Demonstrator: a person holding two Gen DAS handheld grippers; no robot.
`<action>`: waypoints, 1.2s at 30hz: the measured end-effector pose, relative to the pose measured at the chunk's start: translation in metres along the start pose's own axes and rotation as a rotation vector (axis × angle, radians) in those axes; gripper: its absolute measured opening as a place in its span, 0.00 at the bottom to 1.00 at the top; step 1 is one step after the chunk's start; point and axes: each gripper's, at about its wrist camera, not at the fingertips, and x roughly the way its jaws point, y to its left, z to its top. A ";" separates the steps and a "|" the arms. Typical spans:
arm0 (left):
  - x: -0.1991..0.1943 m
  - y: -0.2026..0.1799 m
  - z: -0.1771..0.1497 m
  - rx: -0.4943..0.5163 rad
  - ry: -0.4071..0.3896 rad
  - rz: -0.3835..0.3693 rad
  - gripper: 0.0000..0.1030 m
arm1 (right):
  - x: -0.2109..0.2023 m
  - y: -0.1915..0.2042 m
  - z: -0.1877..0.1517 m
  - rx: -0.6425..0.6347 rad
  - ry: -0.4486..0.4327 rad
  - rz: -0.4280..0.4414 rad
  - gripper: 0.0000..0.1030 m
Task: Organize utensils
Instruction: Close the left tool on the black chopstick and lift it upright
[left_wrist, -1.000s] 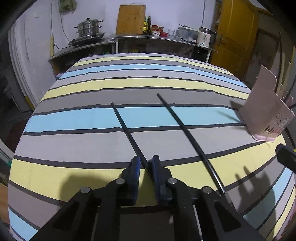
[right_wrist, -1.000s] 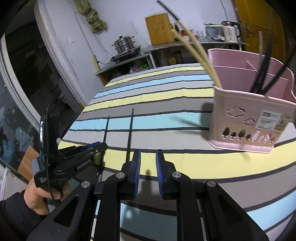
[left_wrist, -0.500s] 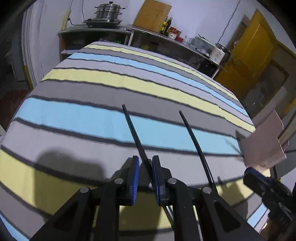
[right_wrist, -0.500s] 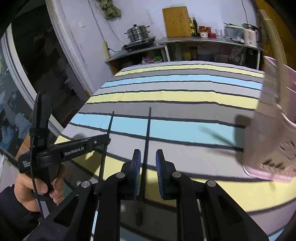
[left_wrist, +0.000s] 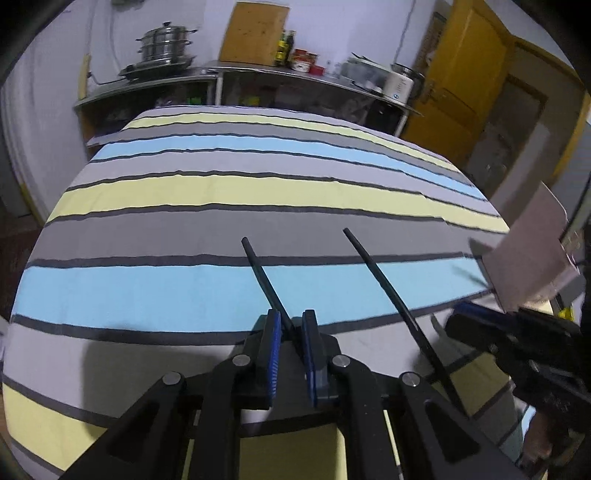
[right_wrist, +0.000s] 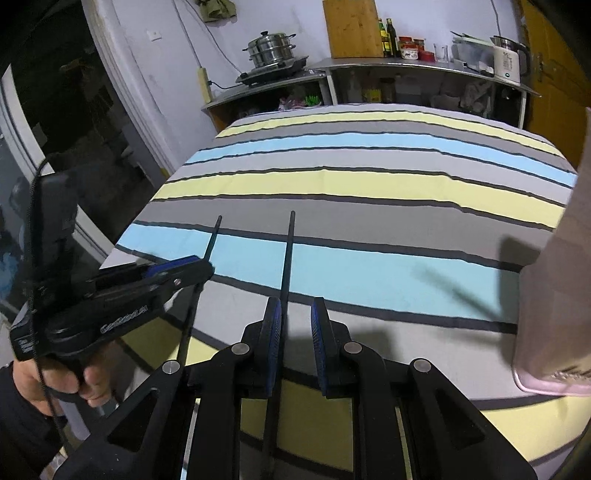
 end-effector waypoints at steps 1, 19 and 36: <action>0.000 0.000 0.000 0.004 0.004 -0.002 0.11 | 0.002 0.002 0.000 -0.004 0.003 0.001 0.17; 0.006 -0.008 0.003 -0.053 -0.024 0.070 0.11 | 0.041 0.018 0.017 -0.108 0.034 -0.084 0.06; -0.025 -0.008 0.011 -0.073 -0.038 0.008 0.07 | -0.007 0.020 0.030 -0.072 -0.041 -0.042 0.05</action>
